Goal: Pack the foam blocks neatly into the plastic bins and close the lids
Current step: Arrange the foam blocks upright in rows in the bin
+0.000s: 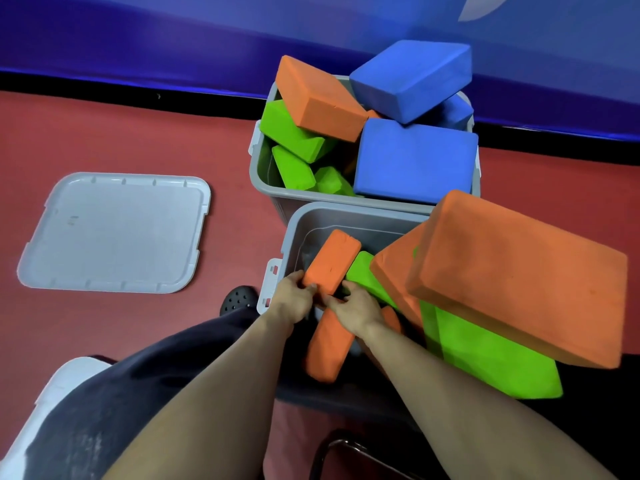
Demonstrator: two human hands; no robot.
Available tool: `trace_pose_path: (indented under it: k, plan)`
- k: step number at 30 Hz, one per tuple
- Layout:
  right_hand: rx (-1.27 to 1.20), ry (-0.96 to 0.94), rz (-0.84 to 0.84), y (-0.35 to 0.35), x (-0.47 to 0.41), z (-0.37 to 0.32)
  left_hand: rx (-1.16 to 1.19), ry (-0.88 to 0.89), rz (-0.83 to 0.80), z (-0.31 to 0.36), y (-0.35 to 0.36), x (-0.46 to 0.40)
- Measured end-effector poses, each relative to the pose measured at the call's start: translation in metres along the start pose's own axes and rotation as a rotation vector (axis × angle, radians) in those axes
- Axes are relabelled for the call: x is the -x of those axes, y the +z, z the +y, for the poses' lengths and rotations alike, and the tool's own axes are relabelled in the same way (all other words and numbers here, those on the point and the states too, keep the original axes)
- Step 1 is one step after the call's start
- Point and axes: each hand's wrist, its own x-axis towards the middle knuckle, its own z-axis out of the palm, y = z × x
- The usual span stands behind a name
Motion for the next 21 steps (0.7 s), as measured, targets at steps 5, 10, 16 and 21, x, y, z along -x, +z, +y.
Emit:
trace_pose_path:
  k: [5,10,16,21]
  plan:
    - [-0.020,0.031,-0.071,-0.005,0.002,0.003,0.108,-0.039,-0.034,-0.008,-0.003,-0.001]
    - [-0.144,0.068,0.087,0.005,0.016,0.005,0.177,-0.169,-0.181,-0.025,0.006,0.017]
    - [-0.311,0.067,0.469,0.029,0.055,0.016,0.174,-0.207,-0.219,-0.040,0.007,0.018]
    - [-0.259,0.244,0.355,0.027,0.069,0.044,0.205,-0.178,-0.243,-0.044,0.009,0.016]
